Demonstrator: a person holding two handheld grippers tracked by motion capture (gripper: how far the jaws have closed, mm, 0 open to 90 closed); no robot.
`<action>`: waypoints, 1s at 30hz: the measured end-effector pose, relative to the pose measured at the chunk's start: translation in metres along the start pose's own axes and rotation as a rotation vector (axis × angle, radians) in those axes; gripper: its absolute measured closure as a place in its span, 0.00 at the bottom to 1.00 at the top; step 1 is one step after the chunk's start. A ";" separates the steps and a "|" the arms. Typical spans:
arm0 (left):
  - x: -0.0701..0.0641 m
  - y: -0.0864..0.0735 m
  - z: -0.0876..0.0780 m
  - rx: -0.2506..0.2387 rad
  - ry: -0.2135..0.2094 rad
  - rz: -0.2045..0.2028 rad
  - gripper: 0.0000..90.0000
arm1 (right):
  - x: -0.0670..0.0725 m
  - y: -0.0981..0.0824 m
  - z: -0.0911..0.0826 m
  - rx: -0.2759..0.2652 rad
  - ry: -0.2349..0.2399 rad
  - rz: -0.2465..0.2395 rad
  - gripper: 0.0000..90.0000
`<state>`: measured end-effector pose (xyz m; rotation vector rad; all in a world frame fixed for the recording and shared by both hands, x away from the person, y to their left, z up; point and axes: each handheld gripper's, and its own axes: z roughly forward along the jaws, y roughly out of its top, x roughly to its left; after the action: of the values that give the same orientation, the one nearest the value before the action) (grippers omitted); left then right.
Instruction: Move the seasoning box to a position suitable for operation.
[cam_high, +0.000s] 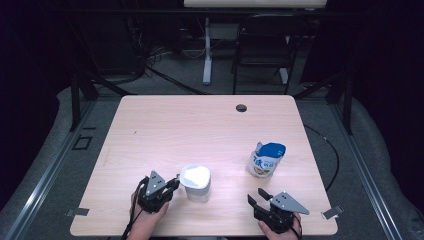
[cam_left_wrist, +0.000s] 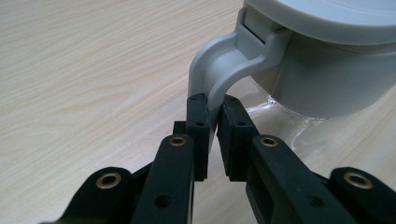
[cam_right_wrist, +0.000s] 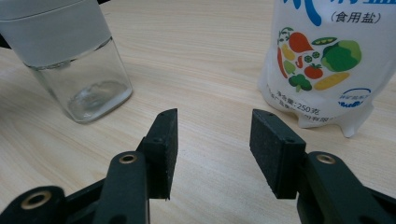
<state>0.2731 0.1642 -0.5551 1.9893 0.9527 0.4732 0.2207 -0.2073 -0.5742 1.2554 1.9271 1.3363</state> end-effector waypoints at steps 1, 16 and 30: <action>0.000 -0.001 -0.001 -0.005 -0.007 0.000 0.91 | 0.000 0.000 0.000 0.000 0.003 -0.001 0.57; -0.001 -0.008 -0.012 -0.030 -0.102 -0.005 0.89 | 0.004 0.002 0.000 -0.001 0.007 -0.010 0.57; 0.006 -0.003 -0.030 -0.074 -0.122 -0.039 0.86 | 0.007 0.003 0.000 -0.002 0.015 -0.022 0.55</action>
<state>0.2569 0.1856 -0.5406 1.9068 0.8838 0.3569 0.2186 -0.2014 -0.5709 1.2231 1.9434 1.3403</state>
